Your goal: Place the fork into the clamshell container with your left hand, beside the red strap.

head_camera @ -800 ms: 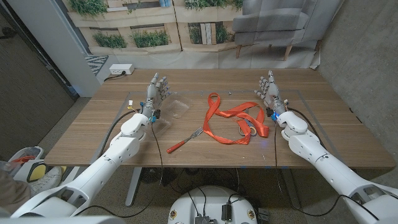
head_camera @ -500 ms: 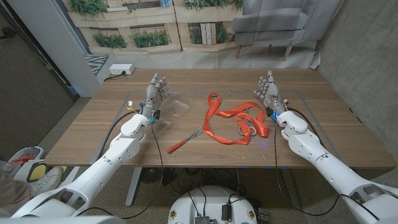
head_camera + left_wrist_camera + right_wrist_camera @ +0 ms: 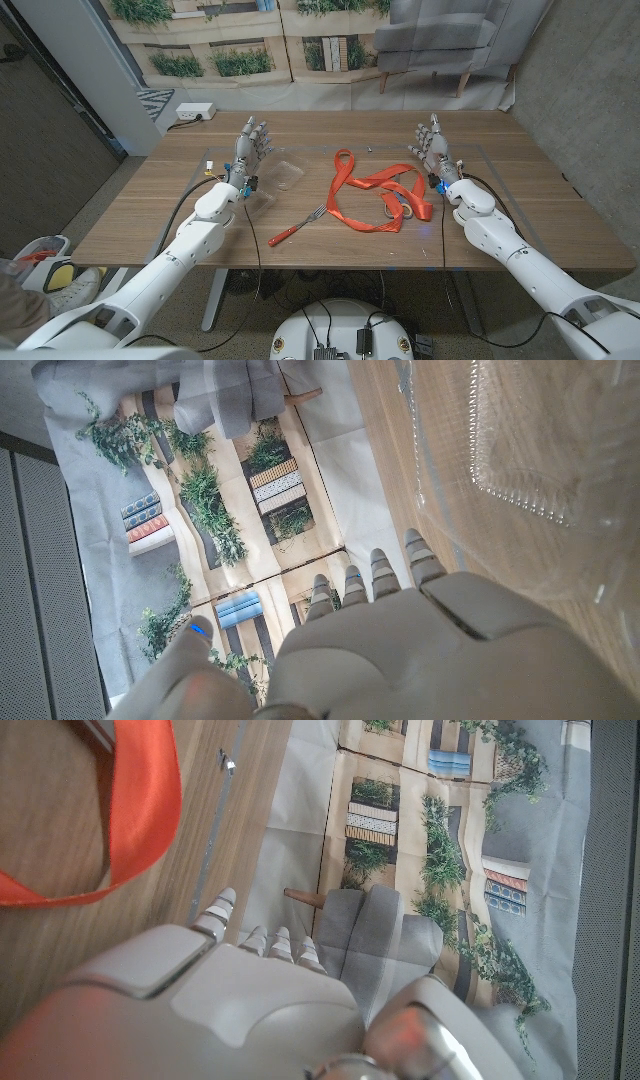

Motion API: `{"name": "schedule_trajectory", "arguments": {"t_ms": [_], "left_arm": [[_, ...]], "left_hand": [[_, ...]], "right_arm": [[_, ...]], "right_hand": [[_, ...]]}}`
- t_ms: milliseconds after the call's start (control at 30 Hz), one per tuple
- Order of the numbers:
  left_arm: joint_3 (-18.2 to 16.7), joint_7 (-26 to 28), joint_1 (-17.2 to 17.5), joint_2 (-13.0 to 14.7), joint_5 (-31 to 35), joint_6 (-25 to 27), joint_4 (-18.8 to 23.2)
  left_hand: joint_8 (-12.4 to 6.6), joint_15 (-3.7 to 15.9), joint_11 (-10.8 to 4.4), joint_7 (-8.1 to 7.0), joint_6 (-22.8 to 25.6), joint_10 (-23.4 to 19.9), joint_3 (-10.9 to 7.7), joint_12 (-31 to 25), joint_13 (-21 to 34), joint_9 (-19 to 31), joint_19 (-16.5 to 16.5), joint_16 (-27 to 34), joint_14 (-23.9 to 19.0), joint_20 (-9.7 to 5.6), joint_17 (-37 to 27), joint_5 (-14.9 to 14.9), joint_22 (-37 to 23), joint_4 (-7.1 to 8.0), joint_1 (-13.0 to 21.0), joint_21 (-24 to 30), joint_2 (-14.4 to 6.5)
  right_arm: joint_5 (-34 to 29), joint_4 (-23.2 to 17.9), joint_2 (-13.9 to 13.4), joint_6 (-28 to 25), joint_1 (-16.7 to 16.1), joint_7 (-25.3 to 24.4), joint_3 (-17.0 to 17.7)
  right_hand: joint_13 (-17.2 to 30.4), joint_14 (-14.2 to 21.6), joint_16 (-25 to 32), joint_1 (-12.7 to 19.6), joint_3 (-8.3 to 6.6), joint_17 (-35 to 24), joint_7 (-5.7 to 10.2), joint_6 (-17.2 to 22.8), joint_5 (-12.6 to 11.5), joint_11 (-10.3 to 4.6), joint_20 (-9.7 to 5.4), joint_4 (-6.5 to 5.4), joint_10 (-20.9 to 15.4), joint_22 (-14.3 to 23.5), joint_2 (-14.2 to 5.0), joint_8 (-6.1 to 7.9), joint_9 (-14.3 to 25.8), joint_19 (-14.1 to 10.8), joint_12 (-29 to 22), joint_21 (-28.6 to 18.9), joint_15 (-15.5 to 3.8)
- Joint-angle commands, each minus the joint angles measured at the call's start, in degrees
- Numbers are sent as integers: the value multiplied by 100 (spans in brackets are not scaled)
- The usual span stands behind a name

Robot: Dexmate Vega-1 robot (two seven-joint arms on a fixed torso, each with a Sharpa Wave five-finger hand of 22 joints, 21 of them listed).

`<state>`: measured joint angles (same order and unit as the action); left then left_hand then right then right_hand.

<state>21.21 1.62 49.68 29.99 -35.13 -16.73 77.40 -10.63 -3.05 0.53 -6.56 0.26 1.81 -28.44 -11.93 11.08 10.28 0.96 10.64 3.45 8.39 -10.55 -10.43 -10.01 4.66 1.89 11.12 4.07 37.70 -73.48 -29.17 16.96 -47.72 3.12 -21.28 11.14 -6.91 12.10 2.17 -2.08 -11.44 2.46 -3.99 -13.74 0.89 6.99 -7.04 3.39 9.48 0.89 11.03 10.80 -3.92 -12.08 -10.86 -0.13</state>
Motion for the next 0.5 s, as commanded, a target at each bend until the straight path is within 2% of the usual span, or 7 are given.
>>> {"name": "schedule_trajectory", "arguments": {"t_ms": [33,233,367,433,500], "left_arm": [[77,318,61,174,395,142,265],[101,457,97,301,612,206,402],[113,468,64,272,719,45,305],[126,664,54,229,909,-55,259],[116,860,64,139,1035,-193,207]], "left_hand": [[-28,6,42,14,13,34,-26,-32,21,8,-60,-5,58,14,-6,-32,-16,-65,76,-29,25],[-31,7,65,23,5,12,-35,-41,21,7,-93,-22,121,15,-1,-30,-13,-143,160,-35,51],[-34,18,53,21,9,12,-37,-40,20,7,-123,-30,154,14,0,-29,-12,-169,186,-44,60],[-44,21,45,27,32,2,-38,-44,20,8,-128,-29,160,14,1,-29,-12,-185,202,-44,66],[-96,74,-25,24,175,-101,-52,-82,20,9,-120,2,110,4,5,-26,-11,-263,283,-31,74]], "right_arm": [[-44,-59,-65,-39,5,22,-14],[-217,-41,-162,-137,121,62,-114],[-226,-3,-124,-152,176,51,-130],[-236,81,-99,-125,222,82,-142],[-207,154,-65,-103,260,119,-137]], "right_hand": [[2,-23,28,67,-8,-16,11,-79,-16,27,19,20,-25,27,4,16,8,-53,-25,-28,-40],[2,-65,3,96,-8,-12,21,-111,-14,31,39,40,-19,28,1,7,7,-13,-13,-7,-16],[3,-109,-17,109,-7,-11,19,-154,-13,27,42,50,23,28,-2,-7,7,33,9,11,-10],[3,-111,-18,111,-6,-11,21,-161,-12,31,42,51,25,28,-3,-9,7,33,11,11,-10],[3,-112,-19,114,-6,-10,22,-166,-12,29,42,53,30,28,-4,-9,7,35,14,11,-11]]}}
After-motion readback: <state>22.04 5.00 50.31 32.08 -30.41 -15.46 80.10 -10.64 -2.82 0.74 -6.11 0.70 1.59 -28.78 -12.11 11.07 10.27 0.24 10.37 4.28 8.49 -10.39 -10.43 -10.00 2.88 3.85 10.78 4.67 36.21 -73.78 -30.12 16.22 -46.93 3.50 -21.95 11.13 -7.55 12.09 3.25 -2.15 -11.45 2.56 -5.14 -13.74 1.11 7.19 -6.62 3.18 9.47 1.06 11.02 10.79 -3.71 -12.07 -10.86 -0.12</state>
